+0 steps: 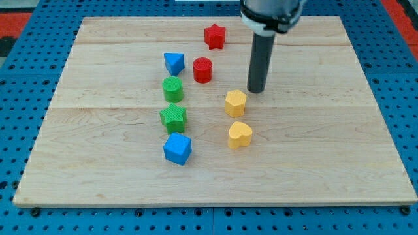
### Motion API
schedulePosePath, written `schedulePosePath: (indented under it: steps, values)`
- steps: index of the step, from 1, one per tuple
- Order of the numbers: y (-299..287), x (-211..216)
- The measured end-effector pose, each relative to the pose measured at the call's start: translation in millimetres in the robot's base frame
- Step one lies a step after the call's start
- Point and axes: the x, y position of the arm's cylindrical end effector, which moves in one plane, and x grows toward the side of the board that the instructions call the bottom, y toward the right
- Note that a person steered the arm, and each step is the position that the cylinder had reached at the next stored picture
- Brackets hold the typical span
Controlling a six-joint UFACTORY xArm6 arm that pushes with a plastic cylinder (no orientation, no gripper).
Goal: Slide the yellow blocks to the left side
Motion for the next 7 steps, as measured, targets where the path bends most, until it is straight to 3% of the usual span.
schedulePosePath:
  steps: [5,7]
  values:
    - [43.2,10.5]
    - [-38.0,16.7]
